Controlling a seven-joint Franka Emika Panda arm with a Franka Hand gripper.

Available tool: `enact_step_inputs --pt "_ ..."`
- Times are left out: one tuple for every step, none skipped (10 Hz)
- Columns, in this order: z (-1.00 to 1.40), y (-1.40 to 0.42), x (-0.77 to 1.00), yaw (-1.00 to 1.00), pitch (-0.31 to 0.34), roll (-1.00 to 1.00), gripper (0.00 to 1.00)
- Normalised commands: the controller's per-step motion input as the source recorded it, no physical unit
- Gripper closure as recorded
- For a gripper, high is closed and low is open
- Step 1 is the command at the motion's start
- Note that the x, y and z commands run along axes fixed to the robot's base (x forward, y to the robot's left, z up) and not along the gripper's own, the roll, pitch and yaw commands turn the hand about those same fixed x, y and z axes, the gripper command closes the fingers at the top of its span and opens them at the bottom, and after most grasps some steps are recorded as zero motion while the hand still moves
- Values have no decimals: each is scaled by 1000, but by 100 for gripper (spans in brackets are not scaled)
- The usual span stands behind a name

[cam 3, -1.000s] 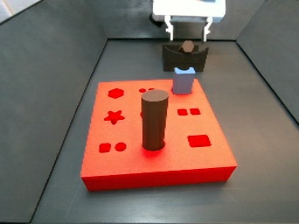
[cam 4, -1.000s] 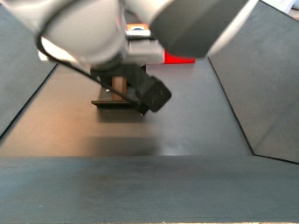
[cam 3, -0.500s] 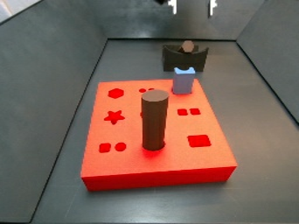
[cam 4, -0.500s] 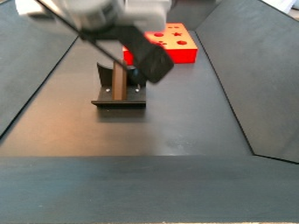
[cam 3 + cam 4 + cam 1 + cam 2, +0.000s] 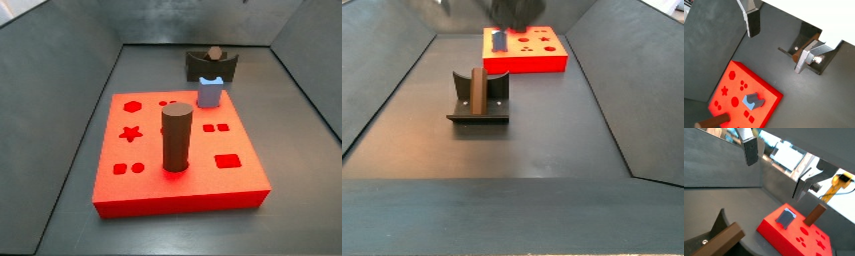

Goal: Pick up the hexagon object. Move up. Place the hexagon object on the fixture. Regrasp the hexagon object. Move to above the board. Insert the hexagon object.
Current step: Regrasp the hexagon object.

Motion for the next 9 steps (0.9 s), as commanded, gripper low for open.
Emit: enact_step_inputs --pt "69 -373 -56 34 26 1000 0" --pt "45 -246 -32 34 27 1000 0" --pt "43 -42 -14 35 30 1000 0" --pt "15 -32 -8 35 29 1000 0" --pt "3 -37 -12 36 25 1000 0" --pt "8 -29 -18 36 23 1000 0" --pt "14 -24 -27 37 17 1000 0" --pt "4 -25 -24 38 12 1000 0" --pt "-8 -22 -15 39 6 1000 0"
